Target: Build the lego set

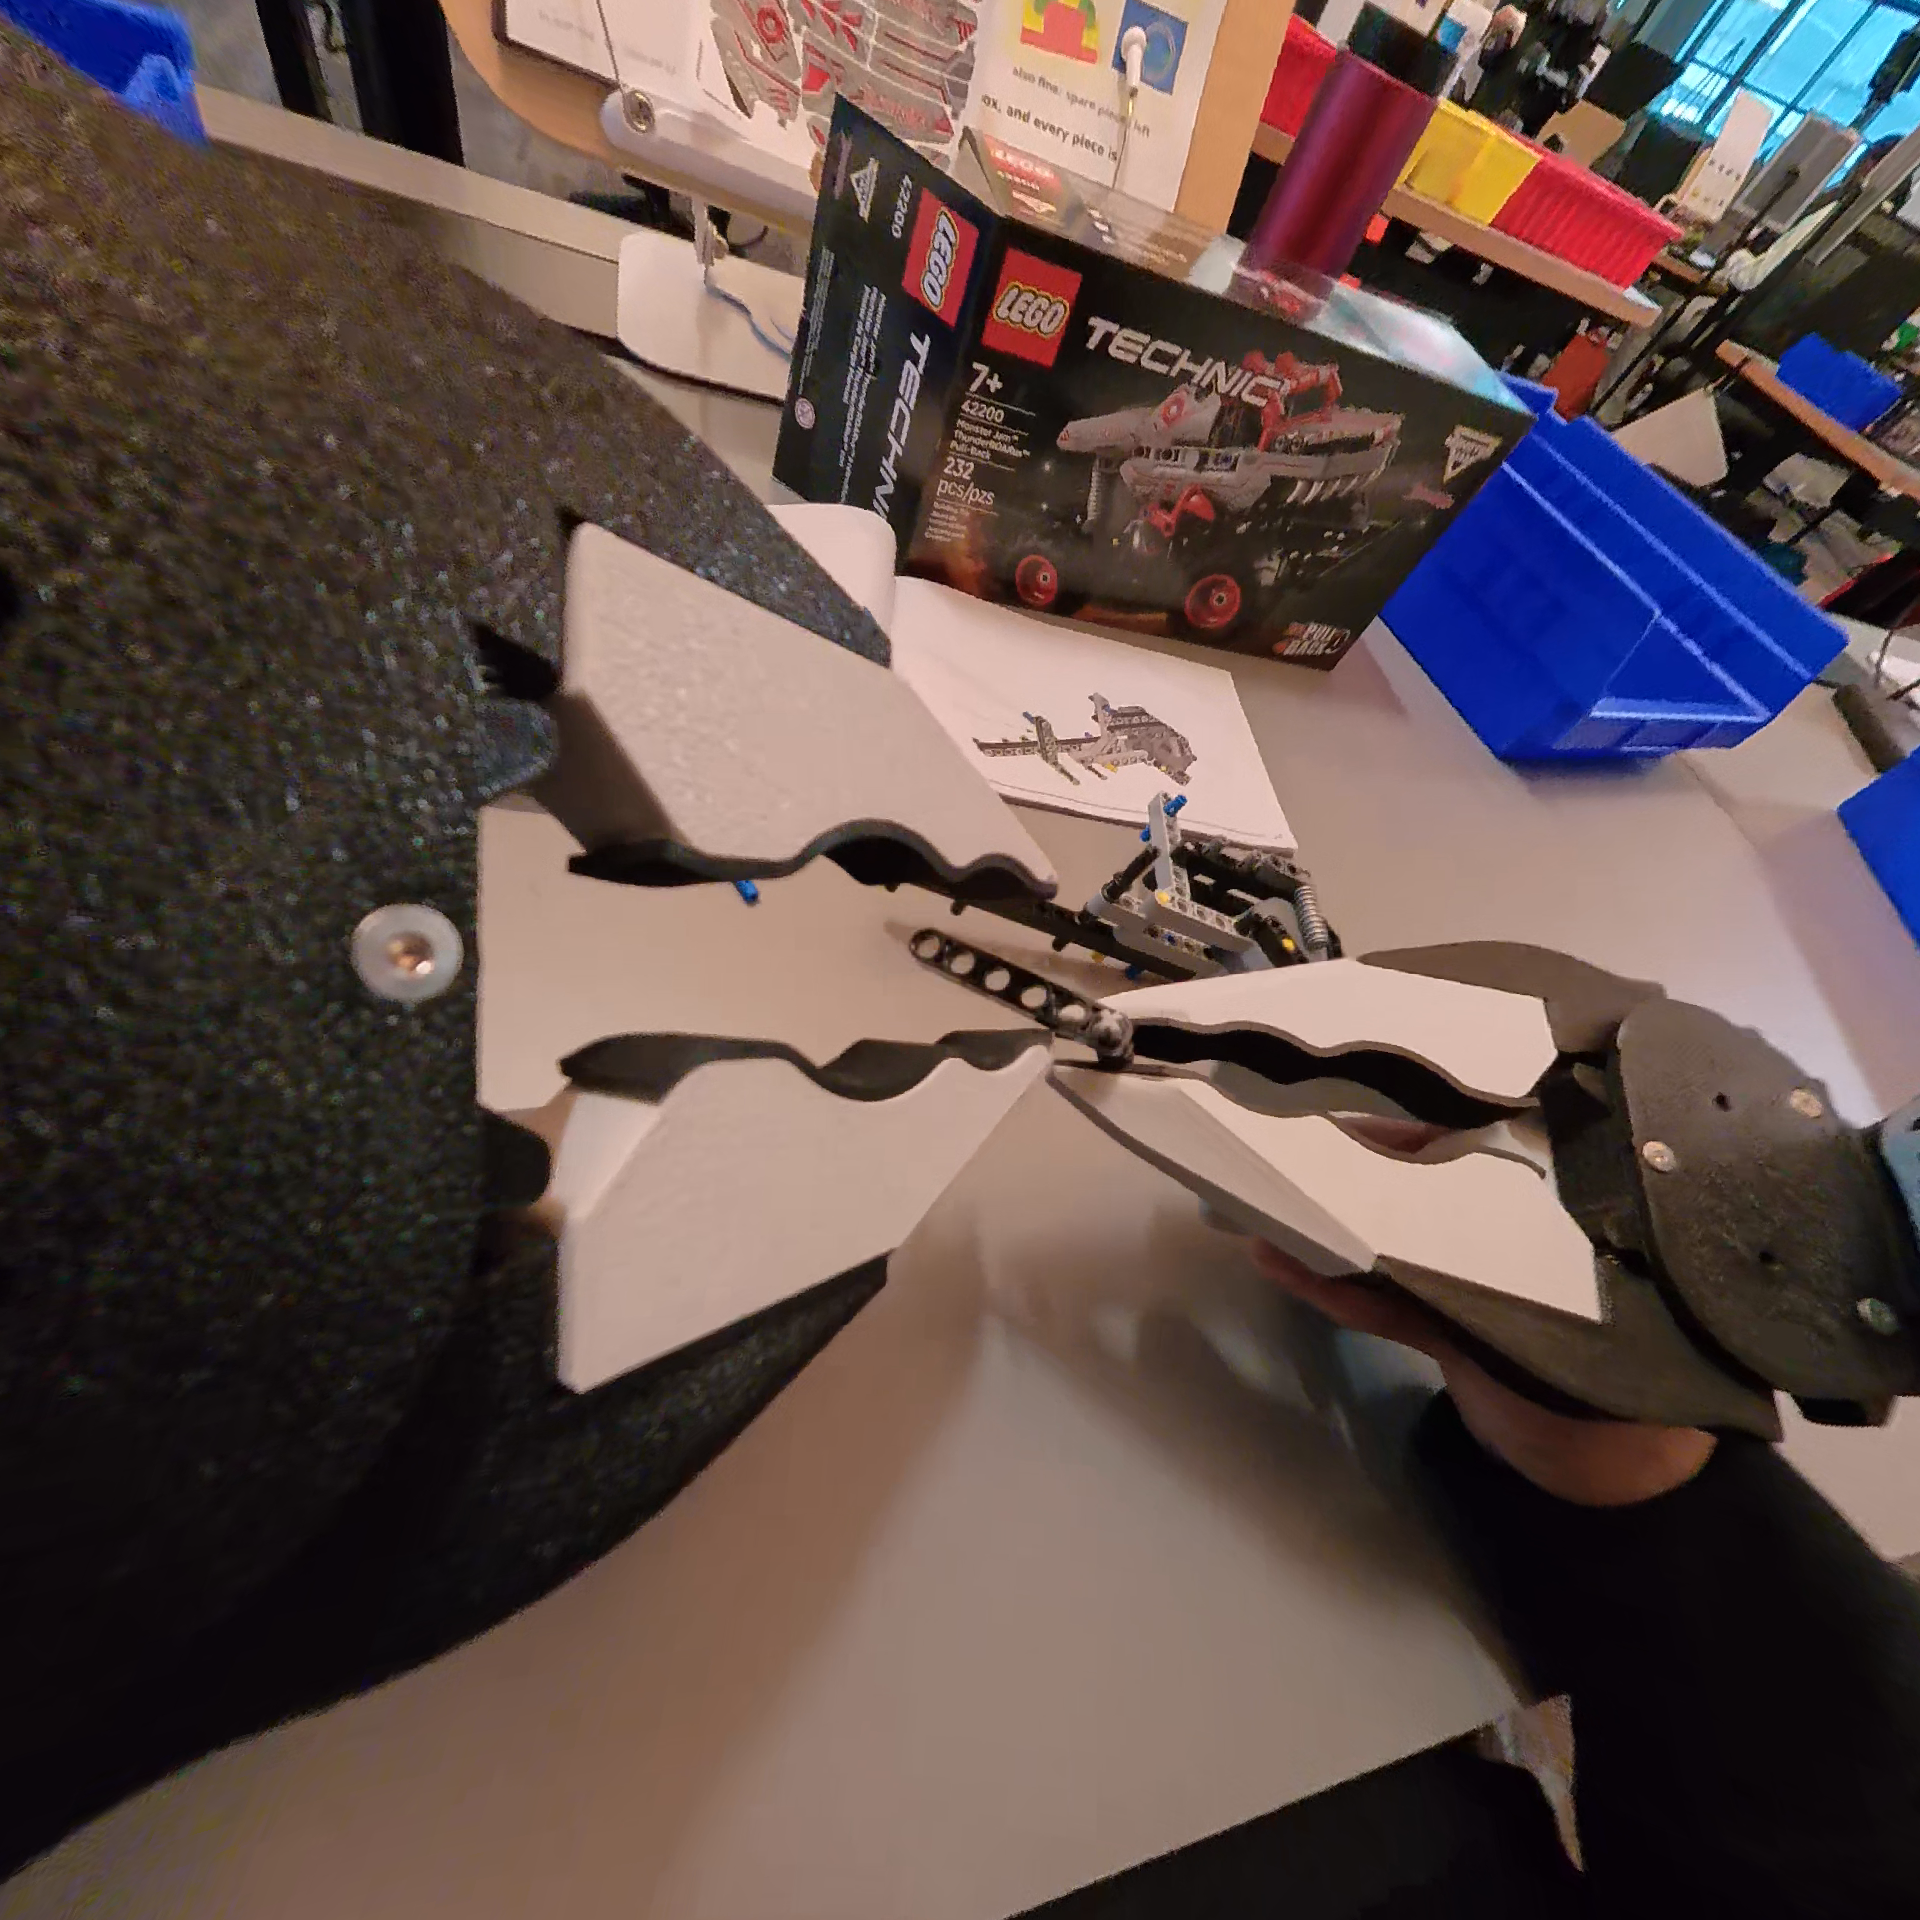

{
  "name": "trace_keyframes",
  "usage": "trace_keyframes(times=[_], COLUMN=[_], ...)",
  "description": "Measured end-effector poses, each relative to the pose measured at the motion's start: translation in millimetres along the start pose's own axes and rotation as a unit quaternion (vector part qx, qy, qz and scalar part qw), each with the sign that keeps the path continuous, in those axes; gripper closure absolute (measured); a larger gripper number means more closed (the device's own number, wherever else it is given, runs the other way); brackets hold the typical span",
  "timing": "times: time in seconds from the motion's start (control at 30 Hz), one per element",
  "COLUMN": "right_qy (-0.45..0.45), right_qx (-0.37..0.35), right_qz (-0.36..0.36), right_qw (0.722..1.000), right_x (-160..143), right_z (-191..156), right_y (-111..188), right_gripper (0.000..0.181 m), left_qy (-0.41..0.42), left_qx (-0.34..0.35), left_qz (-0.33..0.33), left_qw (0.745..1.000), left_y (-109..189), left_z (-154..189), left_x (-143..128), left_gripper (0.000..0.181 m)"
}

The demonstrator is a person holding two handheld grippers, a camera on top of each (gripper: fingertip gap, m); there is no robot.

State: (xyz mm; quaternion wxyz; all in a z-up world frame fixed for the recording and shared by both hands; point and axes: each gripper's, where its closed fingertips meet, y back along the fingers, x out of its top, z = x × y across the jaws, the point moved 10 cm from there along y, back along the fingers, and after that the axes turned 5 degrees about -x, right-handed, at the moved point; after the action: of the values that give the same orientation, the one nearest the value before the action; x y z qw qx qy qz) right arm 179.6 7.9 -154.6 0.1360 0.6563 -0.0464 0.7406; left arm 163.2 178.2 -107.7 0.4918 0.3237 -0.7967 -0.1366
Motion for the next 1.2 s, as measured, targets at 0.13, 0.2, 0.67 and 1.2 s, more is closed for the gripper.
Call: trace_keyframes(times=[0.13, 0.2, 0.67, 1.2], right_qy=[-0.018, -0.030, -0.076, -0.078], right_qx=[-0.009, -0.018, -0.011, -0.012], right_qz=[0.020, 0.036, 0.091, 0.098], right_qw=[1.000, 0.999, 0.993, 0.992], right_x=[0.9, 1.3, 2.2, 2.4], right_z=[4.3, 7.3, 16.4, 16.5], right_y=[4.4, 7.9, 18.6, 20.0], right_gripper=[0.177, 0.177, 0.177, 0.177], left_qy=[0.025, 0.043, 0.084, 0.095], left_qx=[0.016, 0.024, 0.022, 0.008], left_qz=[0.033, 0.043, 0.093, 0.101], left_qw=[0.999, 0.998, 0.992, 0.990], left_y=[8.7, 13.0, -0.6, -4.7], left_z=[-3.8, -6.1, -4.4, -7.0], left_x=[0.7, -1.8, 8.3, 9.6], left_gripper=[0.157, 0.156, 0.158, 0.163])
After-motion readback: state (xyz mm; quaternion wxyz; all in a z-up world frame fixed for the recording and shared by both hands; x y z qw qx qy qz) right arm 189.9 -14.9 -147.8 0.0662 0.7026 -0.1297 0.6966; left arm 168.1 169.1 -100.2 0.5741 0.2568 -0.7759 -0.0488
